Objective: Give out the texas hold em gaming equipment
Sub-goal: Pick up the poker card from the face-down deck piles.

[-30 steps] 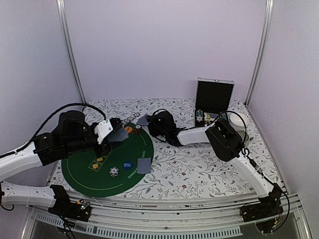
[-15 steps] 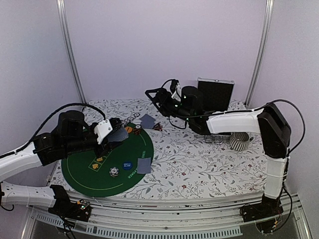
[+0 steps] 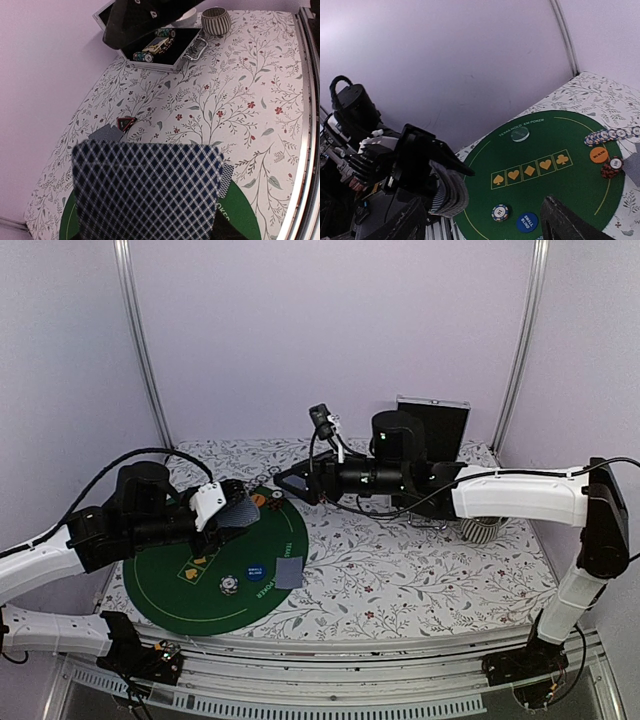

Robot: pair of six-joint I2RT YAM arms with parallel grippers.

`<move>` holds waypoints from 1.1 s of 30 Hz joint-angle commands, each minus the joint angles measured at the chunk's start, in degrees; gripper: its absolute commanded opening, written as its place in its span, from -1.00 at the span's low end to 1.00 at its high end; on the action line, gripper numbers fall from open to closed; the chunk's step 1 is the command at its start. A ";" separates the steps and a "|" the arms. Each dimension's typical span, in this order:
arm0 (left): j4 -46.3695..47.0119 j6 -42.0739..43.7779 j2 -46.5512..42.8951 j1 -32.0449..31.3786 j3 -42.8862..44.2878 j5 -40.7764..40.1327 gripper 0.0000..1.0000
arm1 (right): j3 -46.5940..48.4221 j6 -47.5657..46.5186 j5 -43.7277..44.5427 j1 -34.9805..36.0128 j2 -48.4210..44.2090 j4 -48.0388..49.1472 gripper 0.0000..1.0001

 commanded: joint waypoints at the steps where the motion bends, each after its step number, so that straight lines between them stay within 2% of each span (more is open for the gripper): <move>1: 1.26 1.00 0.68 0.82 -0.14 0.92 -0.03 | 6.49 -5.39 -9.58 1.90 4.15 -6.58 0.61; 9: 1.26 0.86 0.85 0.80 -0.32 0.77 -0.03 | 18.54 -10.90 -7.85 6.10 13.33 -16.93 0.63; 18: 1.26 0.82 0.71 0.82 -0.39 1.43 -0.03 | 20.86 -10.69 5.46 6.23 15.38 -20.68 0.56; 23: 1.26 0.96 0.70 0.81 -0.50 1.34 -0.03 | 20.60 -10.91 9.95 6.23 13.81 -23.66 0.50; 33: 1.26 1.05 1.22 0.82 -0.49 1.00 -0.03 | 20.18 -13.34 9.62 6.23 10.51 -26.50 0.47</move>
